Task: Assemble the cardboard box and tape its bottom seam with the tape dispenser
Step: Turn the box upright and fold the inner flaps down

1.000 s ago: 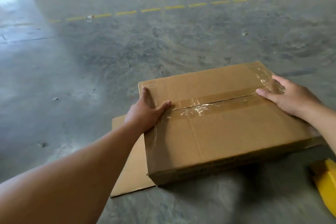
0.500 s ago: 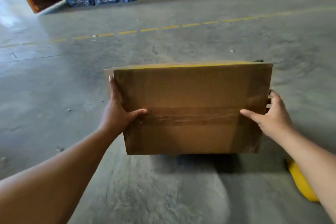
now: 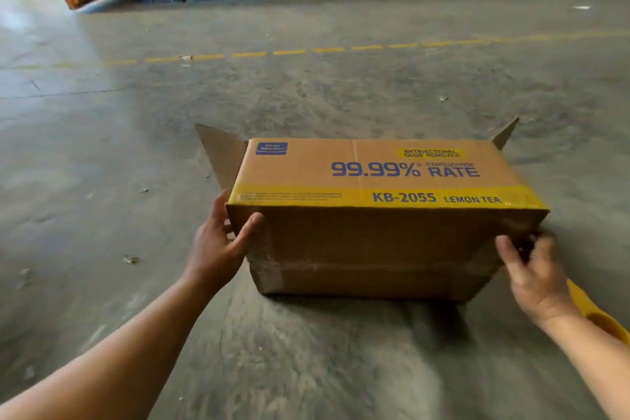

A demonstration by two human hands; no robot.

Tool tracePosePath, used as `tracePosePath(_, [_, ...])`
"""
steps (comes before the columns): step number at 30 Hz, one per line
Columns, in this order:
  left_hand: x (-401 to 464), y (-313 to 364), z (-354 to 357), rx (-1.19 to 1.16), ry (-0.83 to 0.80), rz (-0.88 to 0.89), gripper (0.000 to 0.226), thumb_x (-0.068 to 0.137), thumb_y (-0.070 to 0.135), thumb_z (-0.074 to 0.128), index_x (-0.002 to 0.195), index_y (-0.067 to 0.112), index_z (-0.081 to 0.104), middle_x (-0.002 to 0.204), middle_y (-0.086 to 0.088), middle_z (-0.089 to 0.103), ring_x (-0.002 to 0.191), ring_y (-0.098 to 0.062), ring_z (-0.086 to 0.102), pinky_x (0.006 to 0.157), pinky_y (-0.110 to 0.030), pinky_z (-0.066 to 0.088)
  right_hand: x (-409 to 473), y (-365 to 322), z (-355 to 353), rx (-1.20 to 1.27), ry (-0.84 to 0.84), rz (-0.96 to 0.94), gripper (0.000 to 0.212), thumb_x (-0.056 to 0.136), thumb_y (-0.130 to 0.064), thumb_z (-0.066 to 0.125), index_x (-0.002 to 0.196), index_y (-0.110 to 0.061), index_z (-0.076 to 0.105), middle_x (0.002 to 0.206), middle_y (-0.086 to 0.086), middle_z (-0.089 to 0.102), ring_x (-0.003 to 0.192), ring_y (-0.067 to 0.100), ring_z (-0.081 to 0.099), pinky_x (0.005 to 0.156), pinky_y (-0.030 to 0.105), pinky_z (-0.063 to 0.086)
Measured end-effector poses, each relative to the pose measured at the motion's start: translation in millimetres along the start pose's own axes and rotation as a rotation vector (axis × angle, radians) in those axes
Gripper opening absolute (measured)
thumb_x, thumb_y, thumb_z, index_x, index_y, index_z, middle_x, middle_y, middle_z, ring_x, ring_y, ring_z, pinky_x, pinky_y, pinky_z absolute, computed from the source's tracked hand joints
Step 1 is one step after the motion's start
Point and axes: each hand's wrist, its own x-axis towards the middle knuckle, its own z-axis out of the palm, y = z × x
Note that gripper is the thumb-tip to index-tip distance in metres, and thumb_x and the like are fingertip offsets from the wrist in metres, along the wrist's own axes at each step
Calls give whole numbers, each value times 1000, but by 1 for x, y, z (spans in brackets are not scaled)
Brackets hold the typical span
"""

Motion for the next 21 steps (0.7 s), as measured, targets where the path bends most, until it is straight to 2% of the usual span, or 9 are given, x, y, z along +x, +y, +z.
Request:
tracePosePath(2, [11, 6, -12, 4, -25, 21, 95, 64, 90, 52, 144, 40, 40, 130, 6, 60, 109, -13, 64, 80, -17, 55, 5, -17, -5, 34, 23, -51, 58, 72, -87, 47, 113, -46, 48, 127, 18, 57, 105, 9, 59, 92, 16, 41])
tracePosePath(4, [25, 18, -19, 43, -54, 30, 102, 66, 92, 49, 150, 35, 39, 141, 5, 54, 120, -13, 59, 96, -25, 51, 12, -34, -8, 28, 72, -122, 67, 75, -84, 44, 128, -43, 45, 138, 15, 51, 117, 14, 55, 100, 20, 39])
tracePosePath(6, [35, 36, -17, 131, -97, 5, 95, 73, 81, 52, 153, 36, 32, 150, 2, 47, 128, -15, 51, 104, -32, 44, 21, -49, -9, -58, 71, -156, 83, 75, -81, 42, 140, -31, 48, 141, 13, 53, 124, 22, 52, 98, 26, 39])
tracePosePath(8, [41, 53, -11, 264, -117, -33, 92, 79, 72, 55, 156, 35, 24, 154, 0, 41, 133, -21, 47, 104, -34, 43, 27, -62, -8, -162, 82, -142, 85, 75, -77, 42, 139, -22, 54, 138, 9, 58, 124, 26, 54, 96, 33, 40])
tracePosePath(11, [39, 60, -7, 377, -117, -37, 101, 74, 74, 57, 158, 32, 19, 157, 0, 37, 135, -24, 46, 106, -37, 42, 26, -75, -1, -315, 106, -125, 84, 75, -74, 41, 137, -20, 58, 134, 13, 60, 122, 32, 54, 98, 40, 43])
tracePosePath(13, [33, 56, -9, 382, -118, -33, 106, 69, 76, 56, 158, 31, 19, 157, 0, 37, 136, -23, 45, 108, -38, 42, 21, -75, 4, -388, 124, -146, 84, 77, -71, 42, 139, -16, 56, 132, 20, 58, 123, 35, 52, 100, 41, 42])
tracePosePath(16, [26, 48, -12, 324, -105, -9, 105, 68, 74, 59, 157, 32, 23, 156, 0, 39, 134, -21, 47, 107, -38, 44, 10, -71, 4, -433, 146, -193, 88, 75, -71, 41, 138, -13, 57, 127, 22, 59, 121, 34, 51, 98, 40, 43])
tracePosePath(19, [34, 47, -21, 368, -129, 0, 103, 68, 76, 60, 156, 32, 27, 155, 1, 40, 133, -22, 48, 106, -39, 45, 17, -77, -2, -479, 81, -194, 84, 70, -72, 46, 134, -20, 61, 121, 19, 61, 115, 33, 54, 91, 39, 45])
tracePosePath(21, [45, 52, -26, 433, -182, 3, 109, 61, 87, 58, 154, 36, 31, 160, 4, 31, 138, -25, 43, 109, -41, 42, 29, -84, -8, -558, -10, -153, 80, 71, -77, 50, 135, -30, 60, 121, 15, 59, 113, 32, 56, 89, 38, 45])
